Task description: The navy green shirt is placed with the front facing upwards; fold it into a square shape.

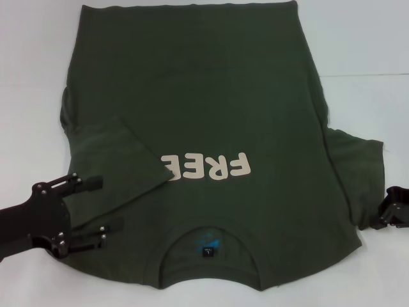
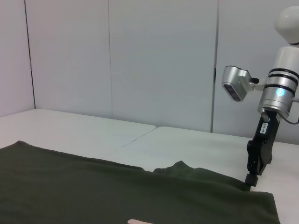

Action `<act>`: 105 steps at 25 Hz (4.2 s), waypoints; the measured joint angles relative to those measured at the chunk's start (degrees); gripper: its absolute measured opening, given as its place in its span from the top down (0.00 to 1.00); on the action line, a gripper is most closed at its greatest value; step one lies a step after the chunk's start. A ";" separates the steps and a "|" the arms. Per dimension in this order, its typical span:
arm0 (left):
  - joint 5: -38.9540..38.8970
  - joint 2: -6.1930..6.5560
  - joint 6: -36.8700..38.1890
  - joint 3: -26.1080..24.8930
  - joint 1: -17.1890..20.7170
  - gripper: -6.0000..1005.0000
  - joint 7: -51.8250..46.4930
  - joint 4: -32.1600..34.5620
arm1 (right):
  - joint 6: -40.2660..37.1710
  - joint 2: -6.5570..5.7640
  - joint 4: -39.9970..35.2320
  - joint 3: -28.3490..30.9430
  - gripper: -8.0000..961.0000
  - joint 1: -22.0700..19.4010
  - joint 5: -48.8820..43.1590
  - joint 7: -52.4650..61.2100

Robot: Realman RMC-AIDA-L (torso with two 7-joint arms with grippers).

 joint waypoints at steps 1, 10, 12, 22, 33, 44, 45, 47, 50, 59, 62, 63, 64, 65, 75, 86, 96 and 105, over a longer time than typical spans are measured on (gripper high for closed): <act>-0.01 0.00 0.00 0.00 -0.02 0.17 0.00 0.00 | 0.03 -0.02 0.00 0.00 0.98 -0.01 0.02 -0.04; -0.01 -0.05 -0.09 0.00 -0.05 0.17 0.00 0.00 | 0.19 0.14 -2.13 1.50 0.99 -0.63 2.01 -0.97; -0.01 -0.08 -0.09 0.00 -0.04 0.17 0.00 0.00 | 0.20 0.03 -2.28 1.58 0.99 -0.83 3.42 -1.29; -0.01 -0.09 -0.09 -0.07 -0.04 0.17 0.00 0.00 | -0.51 -0.49 -2.82 2.74 0.99 -1.62 7.90 -2.47; 0.00 -0.05 0.10 -1.11 -0.28 0.17 0.00 0.00 | -3.14 -0.54 -7.81 3.71 0.99 -2.24 14.39 -3.03; 0.00 0.05 0.26 -1.57 -0.30 0.17 -0.69 0.00 | -5.21 -0.69 -11.83 3.70 0.99 -2.35 19.52 -3.38; 0.00 0.03 0.17 -1.58 -0.30 0.17 -0.70 0.00 | -5.54 -0.86 -11.76 3.49 0.99 -2.34 19.46 -3.45; 0.00 -0.01 0.07 -1.59 -0.30 0.17 -0.73 0.00 | -6.27 -1.33 -11.28 3.18 0.99 -2.47 19.00 -3.50; 0.00 0.01 0.01 -1.59 -0.36 0.17 -0.78 0.00 | -7.21 -2.26 -10.86 3.07 0.99 -3.29 17.19 -3.19; 0.00 0.19 -0.07 -1.67 -0.95 0.17 -0.96 -1.13 | -6.56 -4.06 -10.92 3.75 0.76 -6.79 14.74 -3.74; 0.00 0.29 -0.13 -1.67 -1.16 0.17 -0.97 -1.56 | -6.09 -4.18 -10.57 3.76 0.70 -7.07 12.11 -2.80; 0.00 0.30 -0.16 -1.67 -1.17 0.17 -0.97 -1.66 | -5.80 -4.19 -10.42 3.77 0.67 -7.04 10.65 -2.39; 0.00 0.31 -0.17 -1.68 -1.17 0.17 -0.97 -1.81 | -5.69 -4.20 -10.20 3.78 0.65 -6.96 9.25 -2.04; 0.00 0.31 -0.18 -1.67 -1.18 0.17 -0.97 -1.97 | -5.55 -4.26 -9.73 3.78 0.61 -6.79 8.09 -1.85; 0.00 0.43 -0.18 -2.45 -1.15 0.17 -0.97 -2.81 | -5.18 -4.39 -6.87 3.59 0.17 -5.99 5.97 -1.70; 0.00 0.44 -0.17 -2.55 -1.02 0.17 -0.91 -2.81 | -3.79 -3.77 -5.21 3.23 0.12 -5.70 5.65 -1.93; 0.00 0.44 -0.17 -2.83 -1.04 0.17 -0.73 -2.81 | -3.07 -3.39 -3.80 3.17 0.12 -4.84 3.58 -2.35; 0.00 0.44 -0.17 -2.81 -1.13 0.17 -0.72 -2.81 | -2.22 -2.87 -3.78 3.11 0.12 -4.83 3.55 -2.74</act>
